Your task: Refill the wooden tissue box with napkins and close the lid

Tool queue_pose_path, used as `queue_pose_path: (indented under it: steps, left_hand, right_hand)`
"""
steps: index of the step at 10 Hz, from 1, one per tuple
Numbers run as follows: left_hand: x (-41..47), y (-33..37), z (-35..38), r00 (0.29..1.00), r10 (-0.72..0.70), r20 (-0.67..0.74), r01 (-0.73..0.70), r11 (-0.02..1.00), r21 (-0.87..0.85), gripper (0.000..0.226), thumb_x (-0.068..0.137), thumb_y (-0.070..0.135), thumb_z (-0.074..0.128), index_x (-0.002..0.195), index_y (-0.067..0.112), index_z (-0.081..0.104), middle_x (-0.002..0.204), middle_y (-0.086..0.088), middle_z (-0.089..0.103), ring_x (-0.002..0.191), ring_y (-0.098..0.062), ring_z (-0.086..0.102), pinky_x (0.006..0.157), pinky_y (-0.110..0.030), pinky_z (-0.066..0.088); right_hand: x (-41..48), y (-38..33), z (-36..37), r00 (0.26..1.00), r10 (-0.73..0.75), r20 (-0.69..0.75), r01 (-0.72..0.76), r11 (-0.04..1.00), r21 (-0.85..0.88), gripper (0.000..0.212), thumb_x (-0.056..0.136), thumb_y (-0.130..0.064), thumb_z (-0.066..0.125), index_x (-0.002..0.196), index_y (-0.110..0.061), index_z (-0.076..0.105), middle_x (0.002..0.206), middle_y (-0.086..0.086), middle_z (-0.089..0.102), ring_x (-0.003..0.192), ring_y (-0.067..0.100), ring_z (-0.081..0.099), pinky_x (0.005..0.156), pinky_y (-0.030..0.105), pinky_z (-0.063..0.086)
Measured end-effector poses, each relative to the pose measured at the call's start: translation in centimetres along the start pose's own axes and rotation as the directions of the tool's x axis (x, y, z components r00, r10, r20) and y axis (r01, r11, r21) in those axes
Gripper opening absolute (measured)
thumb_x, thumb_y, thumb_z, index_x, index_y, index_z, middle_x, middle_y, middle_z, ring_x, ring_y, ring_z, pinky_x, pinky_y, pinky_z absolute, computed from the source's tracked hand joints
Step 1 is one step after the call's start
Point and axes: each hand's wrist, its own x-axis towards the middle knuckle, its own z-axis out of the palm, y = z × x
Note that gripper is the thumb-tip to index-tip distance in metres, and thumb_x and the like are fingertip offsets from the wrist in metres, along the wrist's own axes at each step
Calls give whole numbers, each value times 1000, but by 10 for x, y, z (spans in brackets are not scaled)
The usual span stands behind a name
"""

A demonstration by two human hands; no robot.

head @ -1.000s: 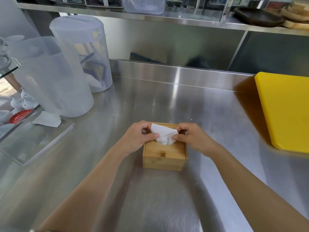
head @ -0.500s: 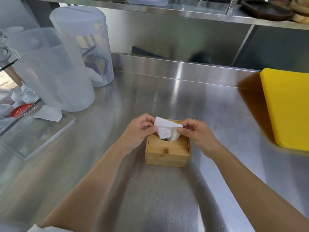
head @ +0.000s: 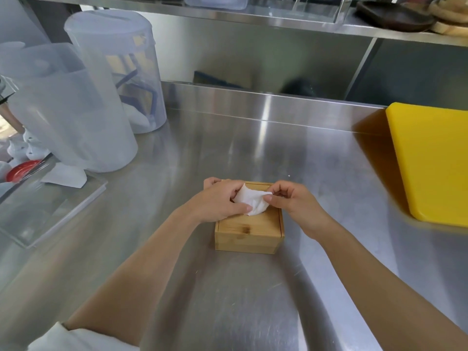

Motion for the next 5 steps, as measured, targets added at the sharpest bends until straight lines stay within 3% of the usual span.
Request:
queue_pose_path:
  steps: [1,2,3,5]
  left_hand:
    - [1,3,-13,1000,-3,23,4,998,-57,18,74,29,70,76,25,52,76,-3,65,91,-28,56,81,-41,45]
    - [-2,0,-23,999,24,-32,-31,964,-264,18,78,13,73,76,21,57,76,-7,71,73,-23,62,74,-39,45]
    - [-8,-6,-25,993,9,-116,-55,914,-402,16,78,8,73,73,19,61,69,-6,68,70,-19,57,72,-30,42]
    - [-13,-14,-19,971,-13,-240,-110,863,-492,18,78,7,71,78,23,63,68,9,69,71,-8,61,73,-20,45]
  right_hand:
    - [1,0,1,1000,-3,8,3,1000,-24,17,85,-4,61,71,-14,59,78,9,57,75,17,50,69,23,40]
    - [1,2,0,1000,-12,-10,12,1000,-5,17,84,-3,62,71,-14,60,79,10,59,77,19,51,72,25,40]
    - [0,6,-1,999,-41,-28,41,999,18,16,83,-4,63,70,-13,62,76,7,61,76,17,53,73,25,41]
    - [-2,7,-1,993,-87,-85,98,986,138,15,80,0,64,77,-13,68,72,-6,70,72,8,60,69,16,48]
